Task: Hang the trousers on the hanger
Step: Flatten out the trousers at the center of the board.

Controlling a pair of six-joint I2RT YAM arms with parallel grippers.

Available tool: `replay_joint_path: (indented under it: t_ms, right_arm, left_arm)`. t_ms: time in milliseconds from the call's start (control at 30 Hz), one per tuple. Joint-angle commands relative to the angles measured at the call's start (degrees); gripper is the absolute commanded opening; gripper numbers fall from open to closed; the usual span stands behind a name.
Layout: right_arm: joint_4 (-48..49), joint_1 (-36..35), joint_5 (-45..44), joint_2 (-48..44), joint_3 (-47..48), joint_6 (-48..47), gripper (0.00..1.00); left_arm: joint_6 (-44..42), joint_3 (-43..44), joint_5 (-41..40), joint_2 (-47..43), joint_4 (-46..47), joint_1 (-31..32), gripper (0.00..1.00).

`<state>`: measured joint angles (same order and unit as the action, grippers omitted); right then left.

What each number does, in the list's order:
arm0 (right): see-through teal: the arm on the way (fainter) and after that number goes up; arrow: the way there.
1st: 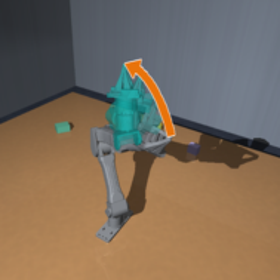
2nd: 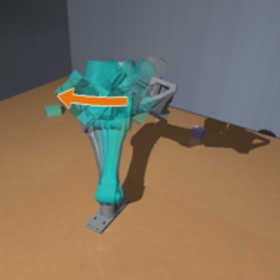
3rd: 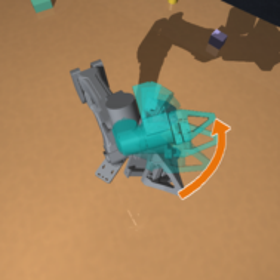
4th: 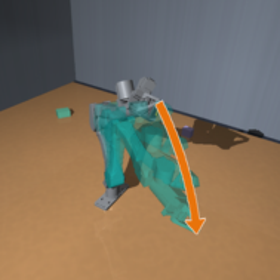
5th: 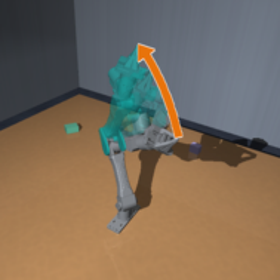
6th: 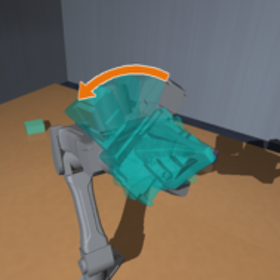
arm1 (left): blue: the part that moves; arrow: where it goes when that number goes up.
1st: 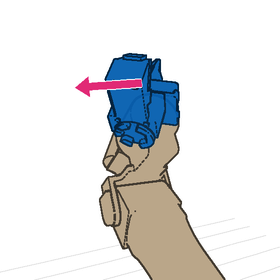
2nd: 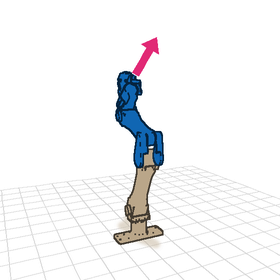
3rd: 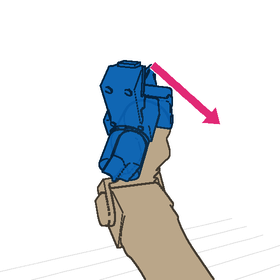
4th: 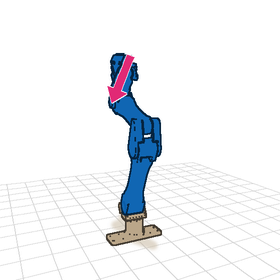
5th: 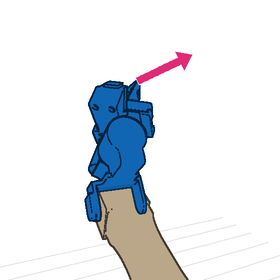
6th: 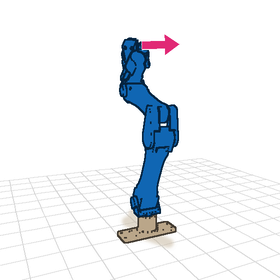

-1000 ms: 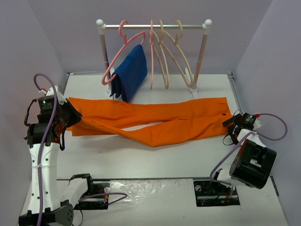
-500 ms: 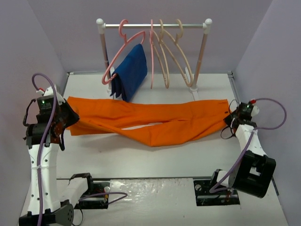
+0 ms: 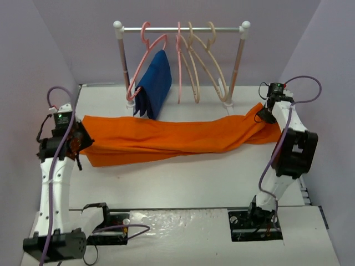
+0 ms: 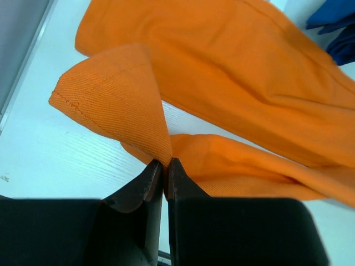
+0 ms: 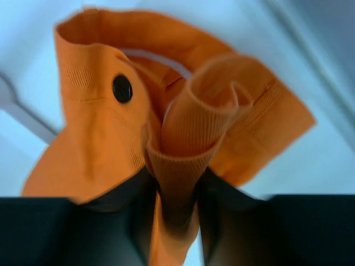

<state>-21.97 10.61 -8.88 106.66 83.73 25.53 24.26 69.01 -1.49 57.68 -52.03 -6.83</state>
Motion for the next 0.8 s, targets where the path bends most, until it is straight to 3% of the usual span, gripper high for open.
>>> replay_joint_path:
  t_ms: [0,67,133,267,433,533,767]
  right_arm:
    - [0.85,-2.32,3.94,1.08,4.26,-2.28,0.50]
    - [2.27,-2.79,4.51,-1.23,4.33,-3.09,0.65]
    - [2.28,-2.79,4.50,-3.55,3.93,-3.29,0.71]
    - [4.71,-0.31,3.22,-11.80,-2.82,-2.23,0.71]
    - [10.39,6.87,10.20,-18.40,-12.73,-0.66,0.64]
    - [15.25,10.75,16.17,-19.42,-16.52,-0.25,0.61]
    - [28.54,15.24,19.88,-20.80,-26.70,2.11,0.59]
  left_arm:
    - [0.88,0.47,-1.99,4.27,9.84,-0.77,0.00]
    - [1.56,0.58,-1.36,5.74,11.48,-0.88,0.00]
    - [1.76,0.43,-0.79,7.05,13.20,-0.90,0.00]
    - [1.33,-0.81,-0.22,8.49,15.54,-0.82,0.00]
    - [0.80,-4.55,0.72,7.26,18.17,-0.83,0.00]
    - [0.76,-6.68,2.60,6.77,18.98,-0.85,0.00]
    - [0.02,-7.15,2.89,6.48,18.46,-1.01,0.00]
